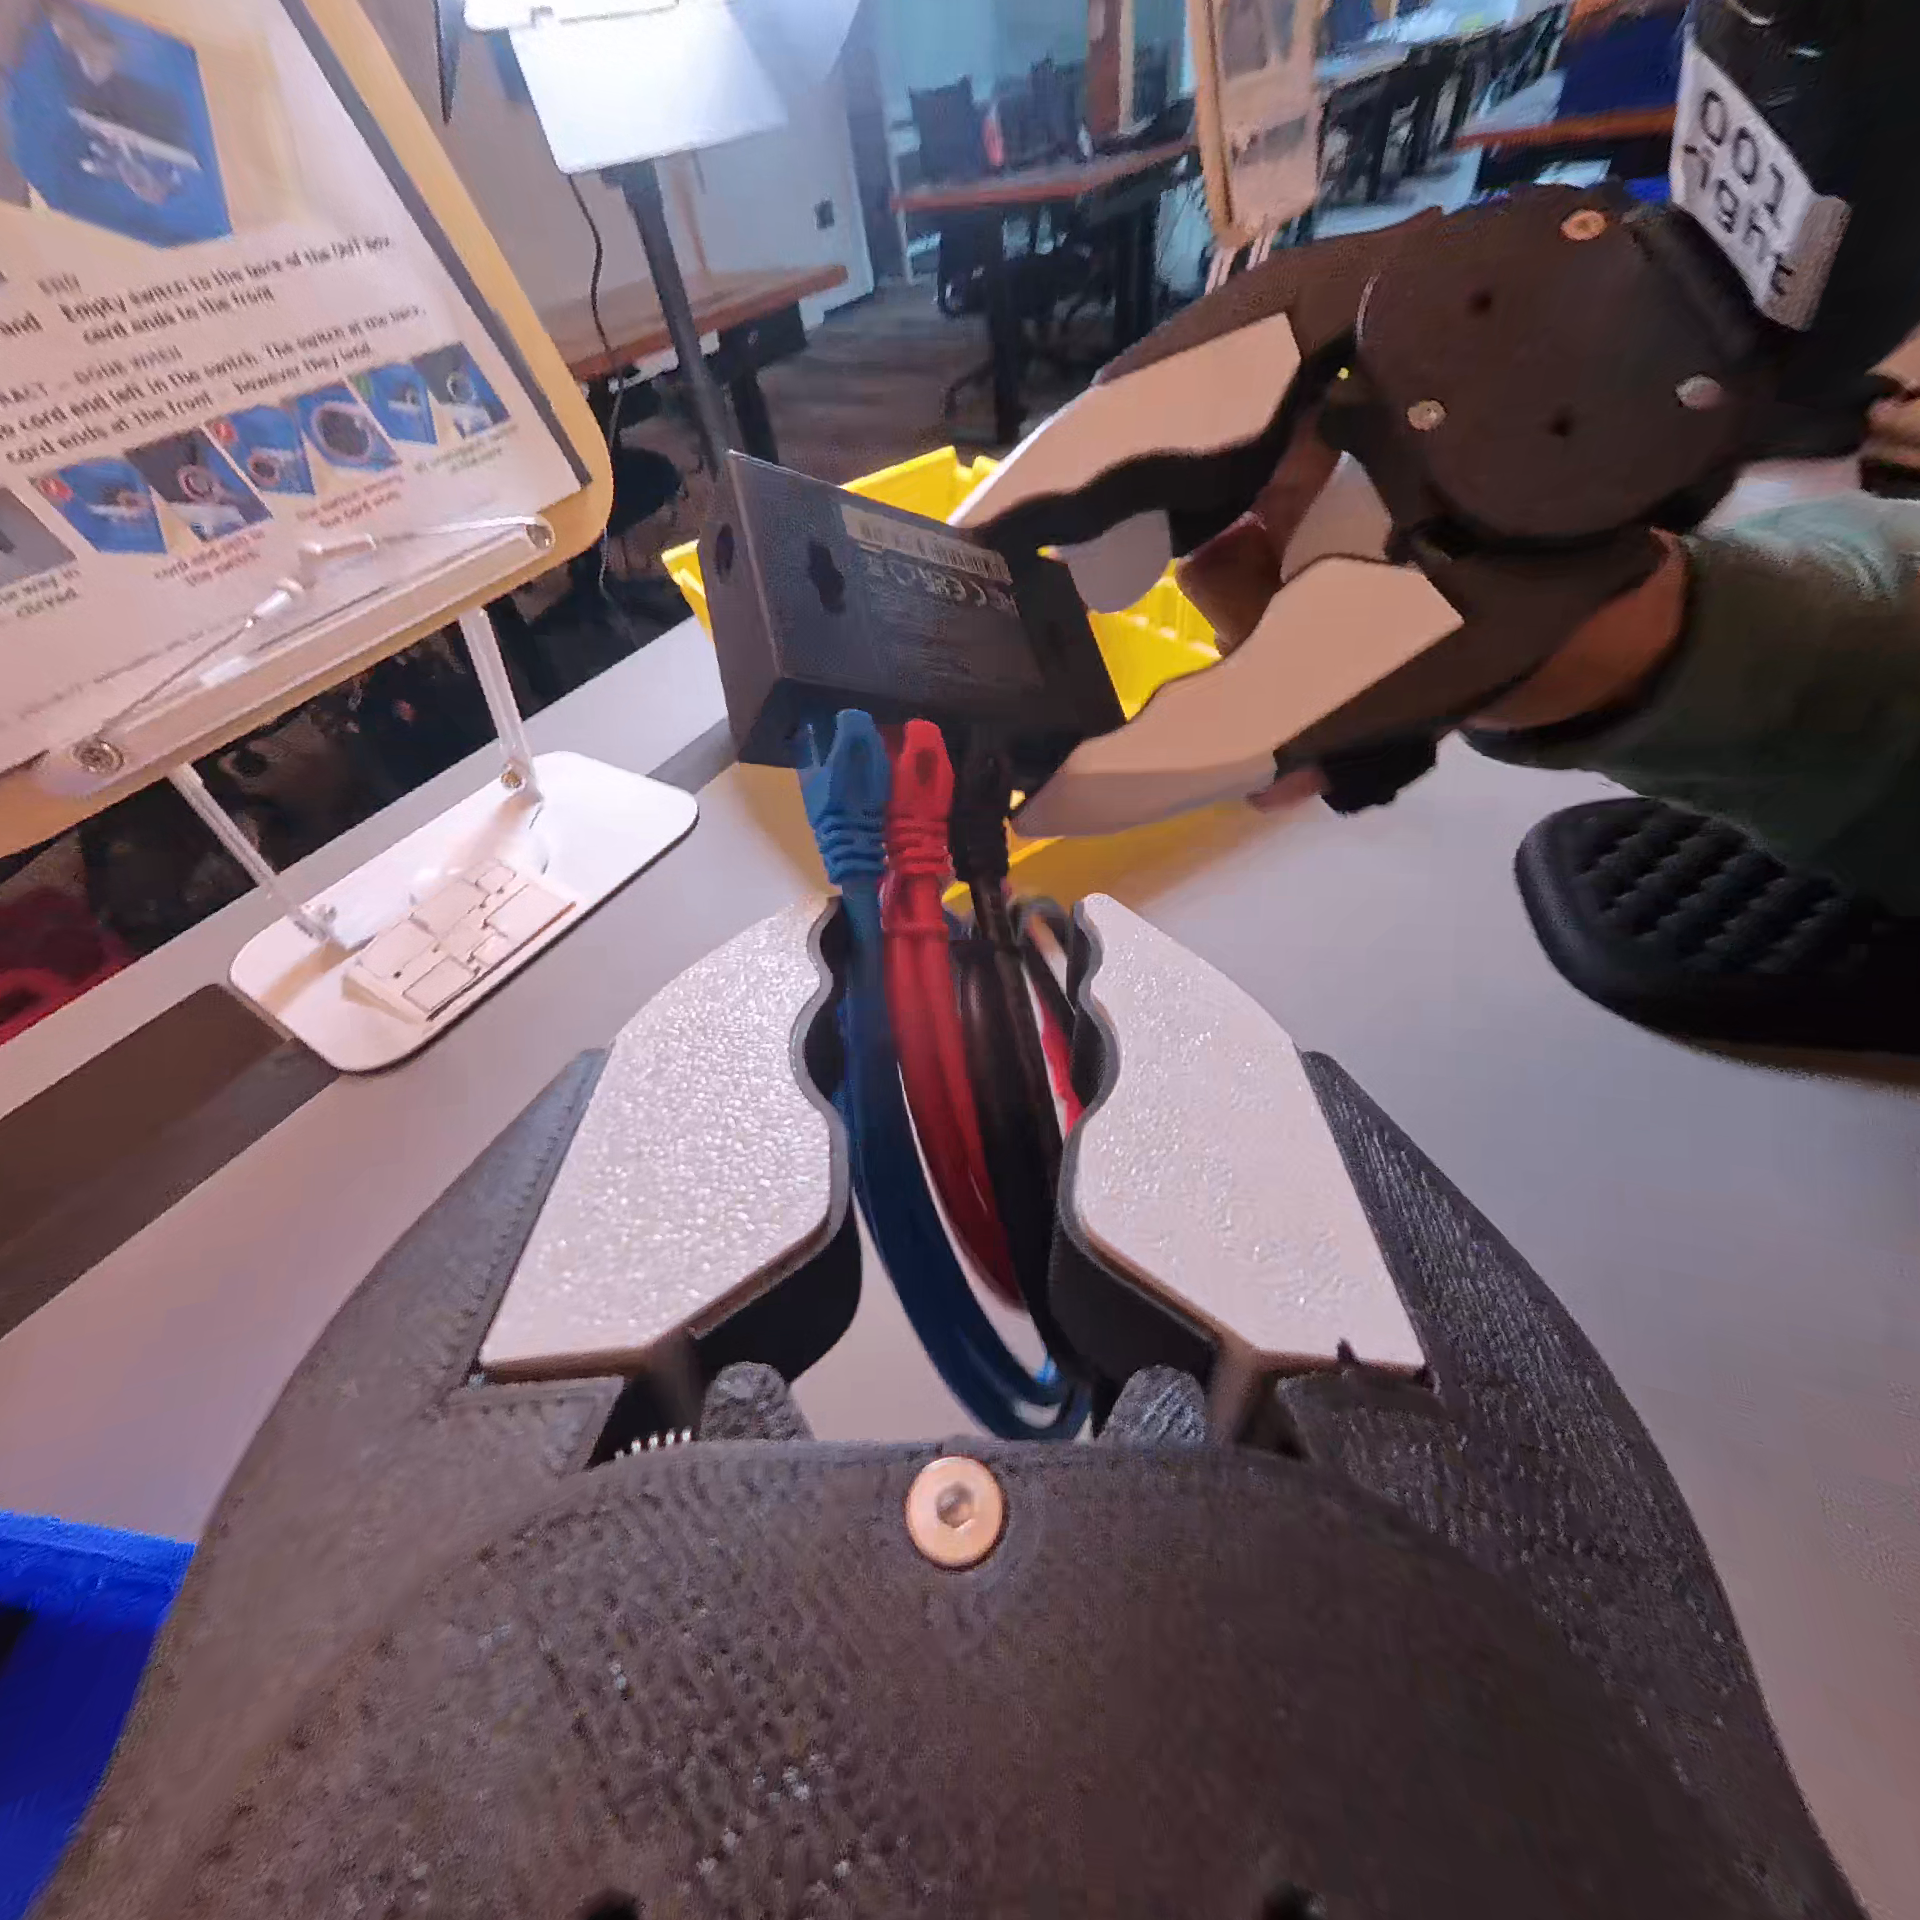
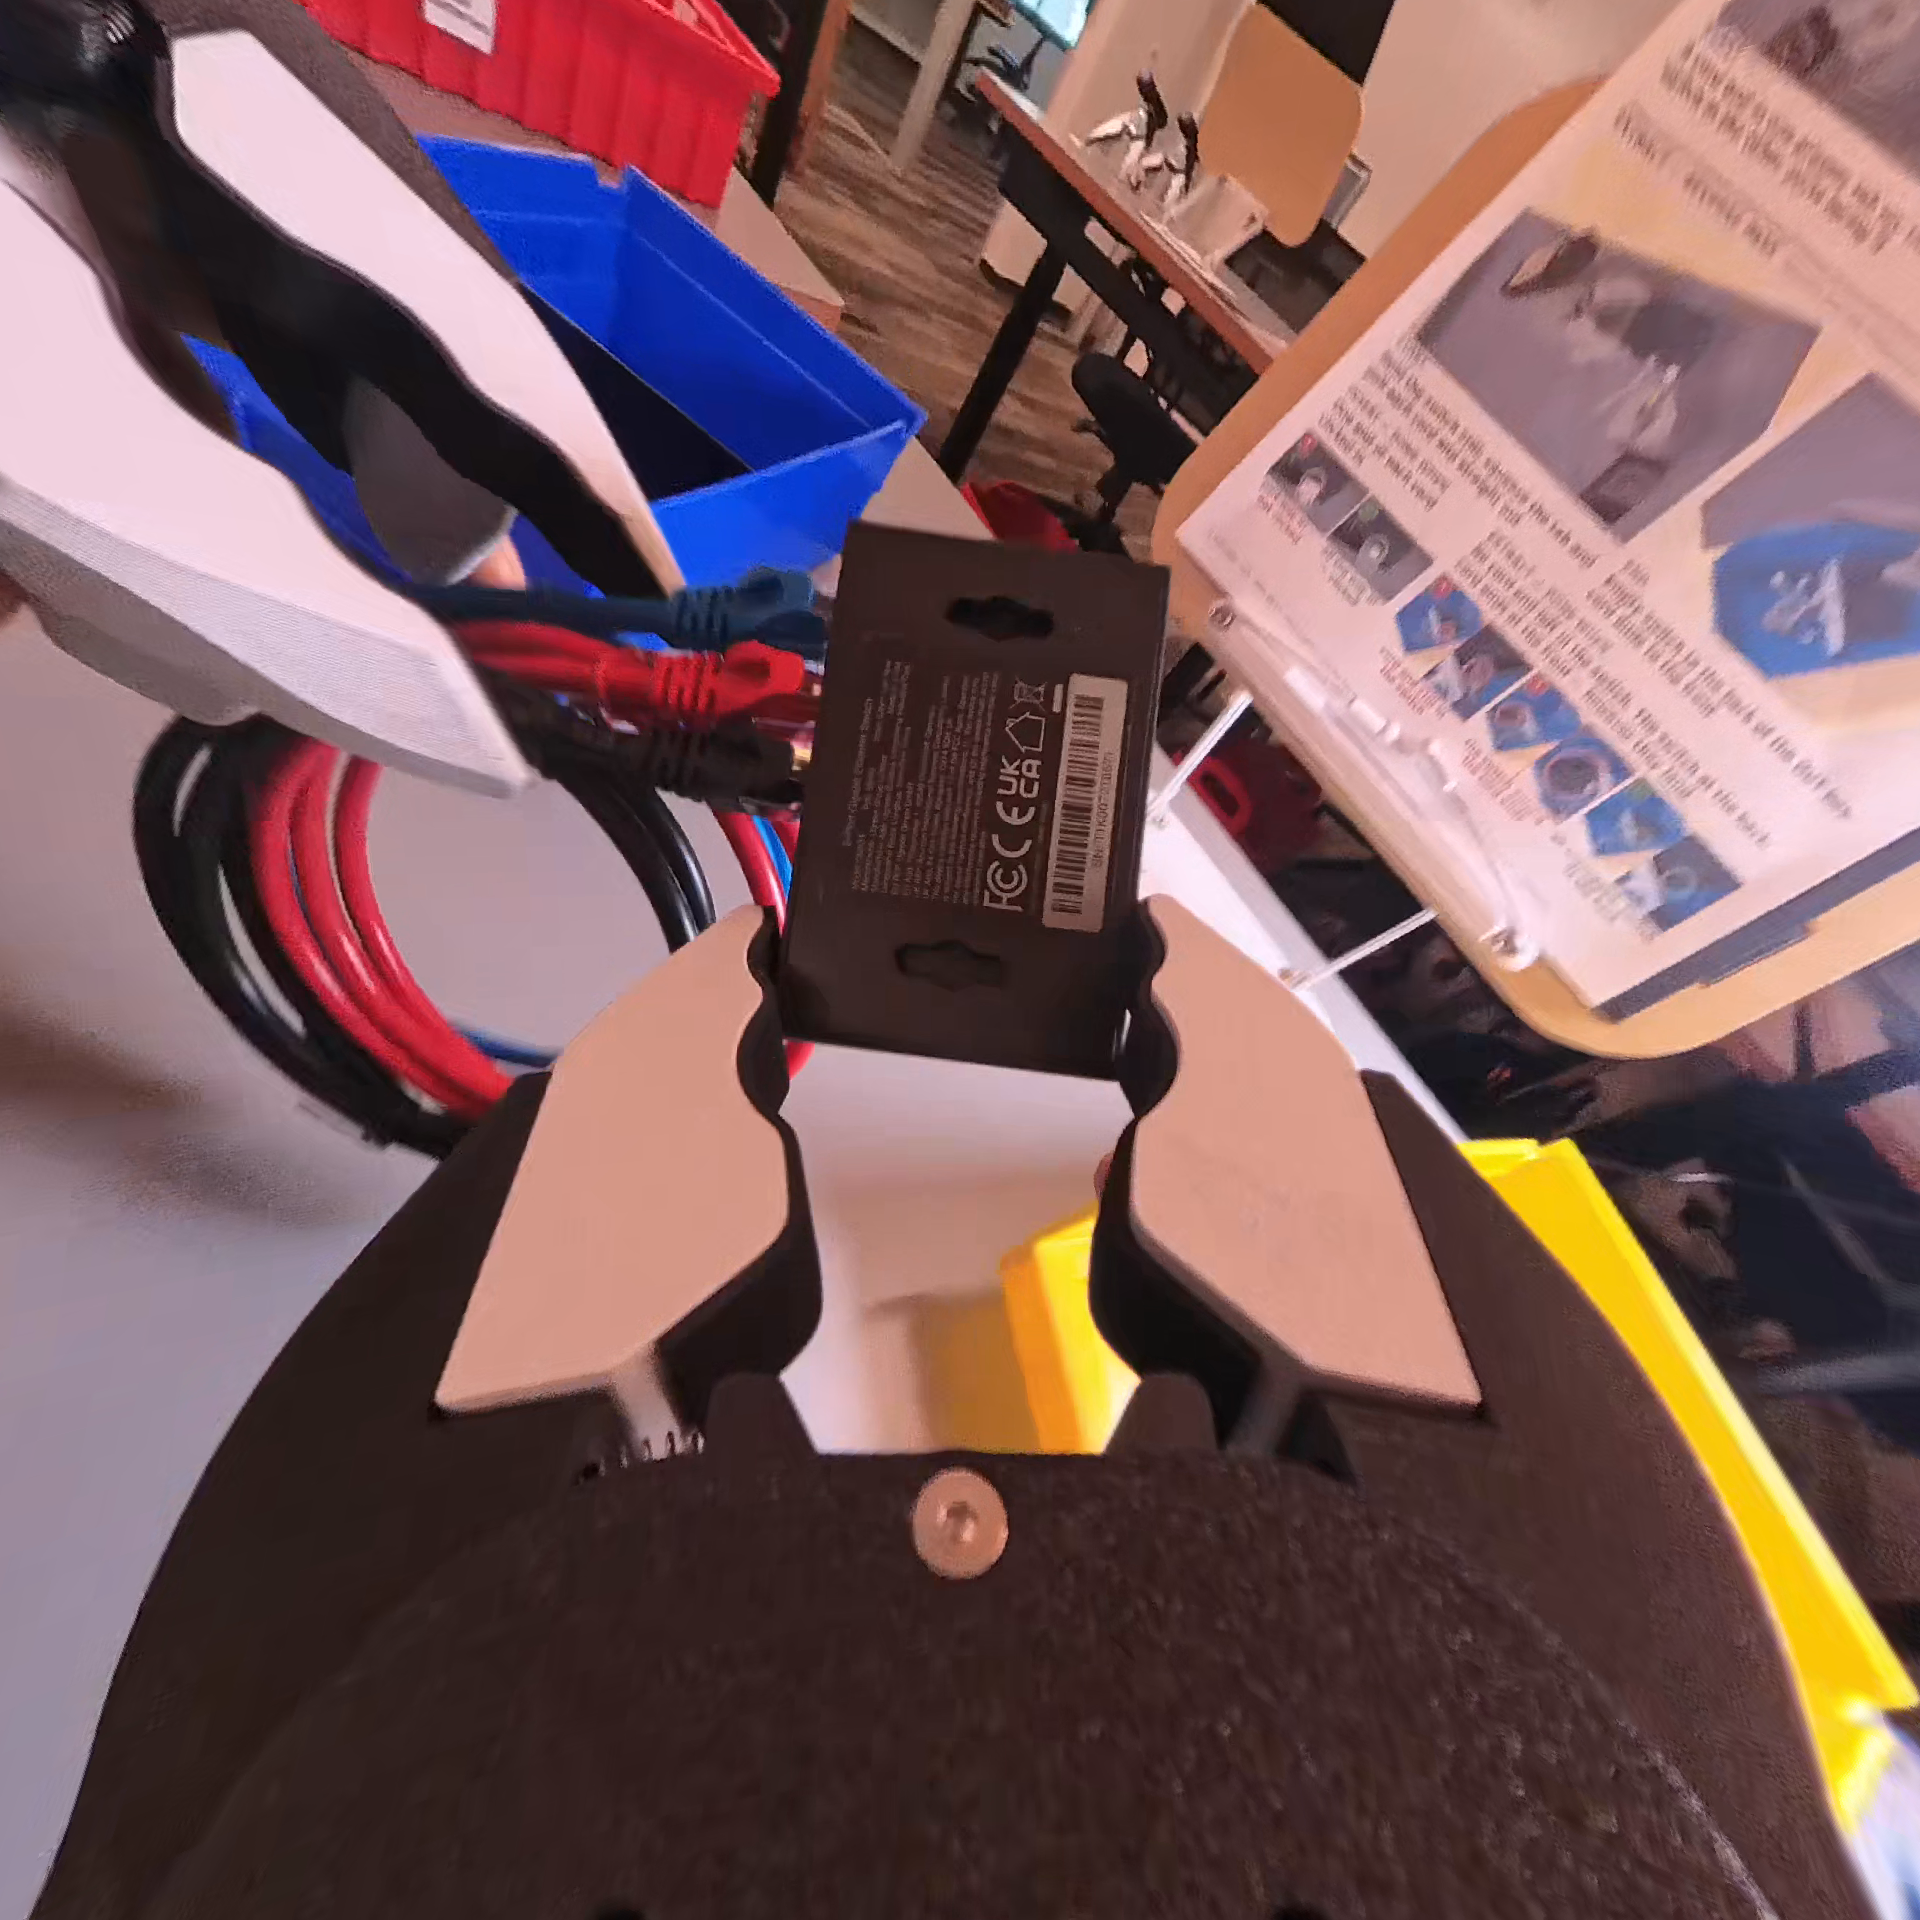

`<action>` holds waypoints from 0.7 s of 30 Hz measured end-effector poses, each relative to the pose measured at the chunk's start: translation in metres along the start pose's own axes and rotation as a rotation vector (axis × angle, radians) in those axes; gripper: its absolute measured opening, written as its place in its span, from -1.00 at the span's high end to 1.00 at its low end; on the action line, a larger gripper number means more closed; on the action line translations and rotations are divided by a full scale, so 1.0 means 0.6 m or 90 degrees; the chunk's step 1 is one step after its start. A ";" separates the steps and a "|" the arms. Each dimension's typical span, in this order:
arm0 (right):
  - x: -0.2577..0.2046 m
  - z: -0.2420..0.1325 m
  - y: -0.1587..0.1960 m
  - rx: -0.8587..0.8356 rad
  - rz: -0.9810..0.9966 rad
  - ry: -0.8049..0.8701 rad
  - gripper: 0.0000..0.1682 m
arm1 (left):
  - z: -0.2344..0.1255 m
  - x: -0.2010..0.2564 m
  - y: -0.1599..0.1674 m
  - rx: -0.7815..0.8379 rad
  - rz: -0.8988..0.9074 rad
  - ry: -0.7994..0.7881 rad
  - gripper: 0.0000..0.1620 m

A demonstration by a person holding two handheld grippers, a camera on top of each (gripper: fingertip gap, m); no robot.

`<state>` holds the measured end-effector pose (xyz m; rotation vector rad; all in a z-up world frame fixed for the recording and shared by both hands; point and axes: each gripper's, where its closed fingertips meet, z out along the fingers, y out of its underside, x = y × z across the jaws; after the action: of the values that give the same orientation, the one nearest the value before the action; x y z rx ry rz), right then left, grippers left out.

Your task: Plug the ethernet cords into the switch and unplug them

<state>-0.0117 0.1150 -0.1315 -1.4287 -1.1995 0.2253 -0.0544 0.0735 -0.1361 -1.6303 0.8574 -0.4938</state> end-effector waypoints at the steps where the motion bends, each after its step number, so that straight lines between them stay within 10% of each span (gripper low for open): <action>1: 0.014 -0.008 -0.011 0.007 -0.013 0.000 0.25 | -0.008 0.001 -0.007 0.022 -0.006 0.008 0.47; 11: 0.320 -0.090 -0.013 -0.036 -0.237 0.098 0.25 | -0.048 -0.034 0.029 0.065 -0.091 0.032 0.45; 21: 0.552 -0.014 0.135 -0.224 -0.321 0.191 0.26 | 0.006 -0.013 0.120 -0.032 -0.149 0.102 0.45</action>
<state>0.1853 0.3754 -0.0339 -1.3420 -1.3430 -0.5545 -0.0761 0.0769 -0.2054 -1.7640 0.8049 -0.7798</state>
